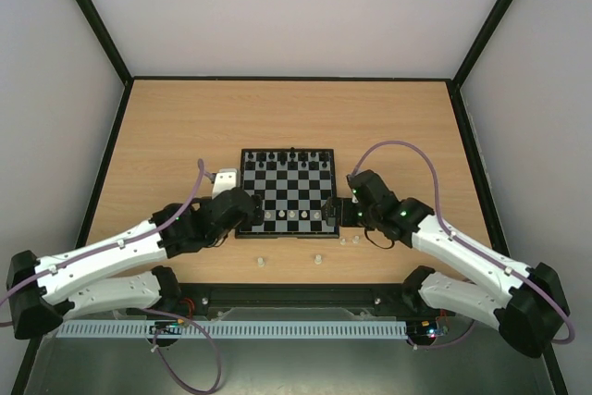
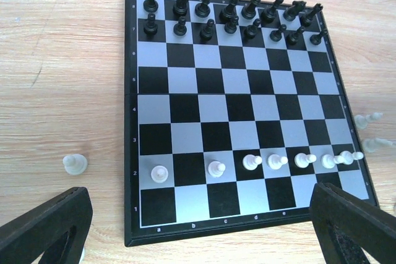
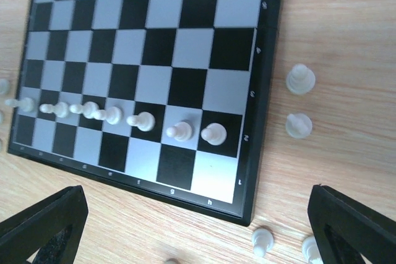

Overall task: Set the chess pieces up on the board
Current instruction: Pick up the chess piece at the center of the board.

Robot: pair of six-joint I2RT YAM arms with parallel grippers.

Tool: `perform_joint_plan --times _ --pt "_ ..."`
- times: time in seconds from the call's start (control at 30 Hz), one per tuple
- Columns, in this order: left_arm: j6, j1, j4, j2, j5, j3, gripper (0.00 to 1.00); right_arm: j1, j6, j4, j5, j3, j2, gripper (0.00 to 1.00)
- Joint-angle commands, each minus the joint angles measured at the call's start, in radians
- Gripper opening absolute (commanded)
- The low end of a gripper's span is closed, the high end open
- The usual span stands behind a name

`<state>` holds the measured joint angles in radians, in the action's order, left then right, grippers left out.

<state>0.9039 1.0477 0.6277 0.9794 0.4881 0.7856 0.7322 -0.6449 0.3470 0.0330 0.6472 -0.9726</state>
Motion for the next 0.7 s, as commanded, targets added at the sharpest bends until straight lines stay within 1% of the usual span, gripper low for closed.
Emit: perform_joint_plan --times 0.0,0.13,0.3,0.53,0.67 --pt "0.012 0.011 0.034 -0.032 0.027 0.028 0.99 0.001 -0.058 0.079 0.027 -0.016 -0.064 0.95" --pt "0.012 0.014 0.034 -0.049 0.029 0.017 0.99 0.046 -0.110 0.098 0.085 -0.024 -0.081 0.83" --pt "0.007 0.015 0.030 -0.057 0.026 0.010 0.99 0.137 -0.177 0.166 0.194 -0.006 -0.112 0.70" --pt "-0.003 0.014 0.023 -0.051 0.021 0.007 0.99 0.239 -0.240 0.212 0.239 -0.004 -0.167 0.49" --pt "-0.002 0.015 0.016 -0.051 0.017 -0.004 0.99 0.288 -0.271 0.196 0.239 -0.025 -0.205 0.44"
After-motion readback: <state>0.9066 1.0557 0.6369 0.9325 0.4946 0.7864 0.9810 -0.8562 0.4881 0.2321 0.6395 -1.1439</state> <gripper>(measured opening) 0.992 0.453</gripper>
